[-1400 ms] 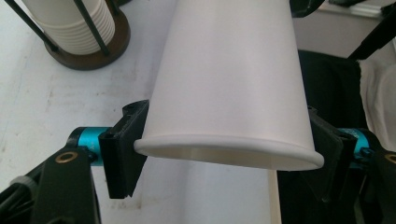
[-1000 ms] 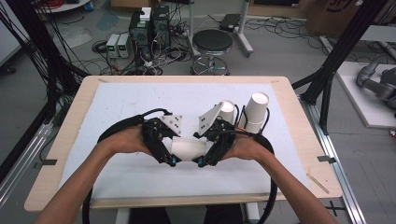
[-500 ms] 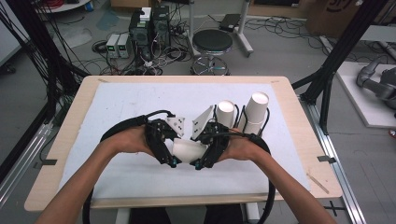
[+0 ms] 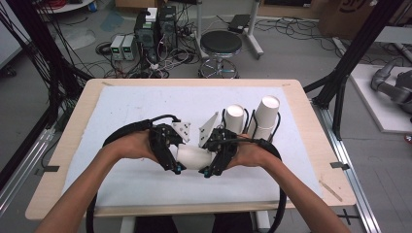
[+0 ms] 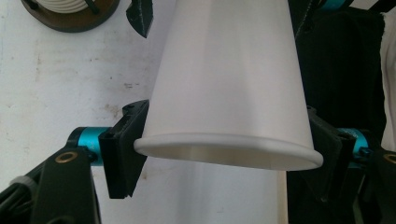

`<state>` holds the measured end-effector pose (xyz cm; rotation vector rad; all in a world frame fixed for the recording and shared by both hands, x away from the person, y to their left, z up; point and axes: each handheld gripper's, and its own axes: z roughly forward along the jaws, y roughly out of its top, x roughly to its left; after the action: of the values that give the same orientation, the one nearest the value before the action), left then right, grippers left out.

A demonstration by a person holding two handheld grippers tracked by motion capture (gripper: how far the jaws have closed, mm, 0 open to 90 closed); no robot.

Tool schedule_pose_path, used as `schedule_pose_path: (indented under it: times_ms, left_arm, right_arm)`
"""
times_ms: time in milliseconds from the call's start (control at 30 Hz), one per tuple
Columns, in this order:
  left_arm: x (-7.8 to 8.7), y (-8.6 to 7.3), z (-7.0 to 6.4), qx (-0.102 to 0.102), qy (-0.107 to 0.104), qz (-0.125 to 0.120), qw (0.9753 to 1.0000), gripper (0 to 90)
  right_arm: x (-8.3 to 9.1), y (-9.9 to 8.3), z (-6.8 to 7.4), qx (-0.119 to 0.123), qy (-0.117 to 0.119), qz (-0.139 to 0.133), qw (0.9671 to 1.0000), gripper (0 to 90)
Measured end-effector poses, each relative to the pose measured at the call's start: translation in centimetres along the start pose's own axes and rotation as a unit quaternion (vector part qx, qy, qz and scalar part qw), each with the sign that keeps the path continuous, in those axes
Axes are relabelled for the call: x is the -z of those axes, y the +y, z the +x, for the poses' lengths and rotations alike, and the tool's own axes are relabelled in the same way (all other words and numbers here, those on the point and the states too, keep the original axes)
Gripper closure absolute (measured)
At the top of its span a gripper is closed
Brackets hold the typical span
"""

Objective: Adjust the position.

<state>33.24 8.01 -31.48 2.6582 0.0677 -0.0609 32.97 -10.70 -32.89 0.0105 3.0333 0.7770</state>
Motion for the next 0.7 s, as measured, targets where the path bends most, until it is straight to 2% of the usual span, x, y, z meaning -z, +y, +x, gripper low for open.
schedule_pose_path:
  times_ms: [100,167,233,567,700]
  left_arm:
    - [-0.27,0.04,0.00,-0.002,0.000,0.008,1.0000,25.9]
    - [-0.37,0.06,-0.02,0.000,-0.001,0.010,1.0000,25.9]
    - [-0.39,0.06,-0.02,0.001,-0.002,0.010,1.0000,25.9]
    - [-0.39,-0.11,0.05,0.001,-0.001,0.019,0.9998,25.9]
    - [-0.46,-0.09,0.04,0.000,-0.001,0.024,0.9997,25.9]
  right_arm:
    - [-0.27,0.05,0.01,-0.001,0.002,0.008,1.0000,16.7]
    - [-0.44,0.07,-0.01,0.004,0.004,0.014,0.9999,21.9]
    - [-0.57,0.08,0.03,0.006,0.005,0.021,0.9998,23.1]
    - [-0.72,-0.06,-0.10,0.008,0.008,0.025,0.9996,23.7]
    - [-0.72,0.01,0.00,0.010,0.011,0.028,0.9995,28.2]
